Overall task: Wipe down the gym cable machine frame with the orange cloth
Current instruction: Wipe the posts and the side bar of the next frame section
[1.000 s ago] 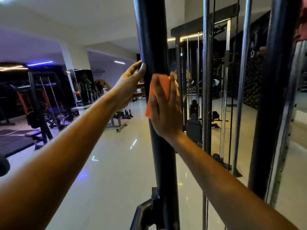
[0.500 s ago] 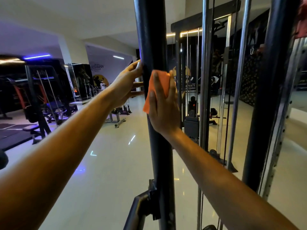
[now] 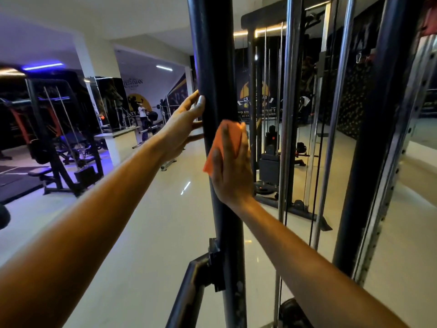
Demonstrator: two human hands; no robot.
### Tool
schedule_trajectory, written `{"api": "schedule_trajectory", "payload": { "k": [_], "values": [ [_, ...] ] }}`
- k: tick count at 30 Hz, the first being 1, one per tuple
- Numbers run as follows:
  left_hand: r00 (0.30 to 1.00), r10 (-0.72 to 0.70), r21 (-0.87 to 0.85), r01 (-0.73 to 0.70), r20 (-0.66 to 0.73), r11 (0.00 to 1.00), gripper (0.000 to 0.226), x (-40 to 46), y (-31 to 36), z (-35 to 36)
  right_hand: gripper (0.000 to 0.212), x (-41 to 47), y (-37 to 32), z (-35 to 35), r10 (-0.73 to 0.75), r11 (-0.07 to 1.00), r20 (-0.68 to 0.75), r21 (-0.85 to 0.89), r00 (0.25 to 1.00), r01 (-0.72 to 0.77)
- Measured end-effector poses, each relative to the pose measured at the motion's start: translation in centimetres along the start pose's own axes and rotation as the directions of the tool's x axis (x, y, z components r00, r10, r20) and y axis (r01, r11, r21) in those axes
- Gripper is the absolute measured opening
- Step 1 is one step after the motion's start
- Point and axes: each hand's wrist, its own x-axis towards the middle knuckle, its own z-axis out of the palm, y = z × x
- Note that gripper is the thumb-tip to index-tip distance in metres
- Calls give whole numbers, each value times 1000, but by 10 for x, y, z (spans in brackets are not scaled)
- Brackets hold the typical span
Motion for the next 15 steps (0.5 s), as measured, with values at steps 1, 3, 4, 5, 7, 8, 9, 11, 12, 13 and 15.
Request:
{"api": "schedule_trajectory", "payload": {
  "k": [1,3,4,5,7,8,9,11,12,13,15],
  "values": [
    [1000,-2,1,2,1,1000,58,-1,-1,0,62,20,-8,-4,-1,1000,-30,12,1000,1],
    [1000,-15,-11,15,-5,1000,63,-3,-5,0,64,41,-17,-8,-15,1000,-84,-6,996,15],
    [1000,-21,-14,21,-9,1000,64,-5,-8,0,64,38,-15,-7,-17,1000,-89,-19,996,16],
    [1000,-25,-14,25,-6,1000,62,-8,-12,2,64,25,-10,-5,-16,999,-73,-38,997,14],
    [999,-35,-23,35,6,999,56,-15,-22,6,66,-26,10,3,-7,997,22,-76,1000,8],
    [999,-43,-30,44,11,999,54,-18,-28,7,66,-56,21,7,12,997,80,-77,997,-6],
    [998,-57,-34,57,16,998,54,-22,-35,9,66,-82,30,10,31,998,125,-67,992,-23],
    [996,-90,-29,91,27,995,57,-29,-43,10,64,-109,37,9,62,998,154,-34,986,-58],
    [994,-108,-16,109,29,994,61,-32,-46,11,63,-107,36,8,67,998,144,-27,987,-64],
    [992,-125,2,125,30,992,66,-34,-48,12,62,-96,33,6,66,998,118,-25,991,-64],
    [988,-154,35,153,20,988,73,-37,-48,13,60,-64,21,2,77,997,57,-15,995,-77]
  ]
}}
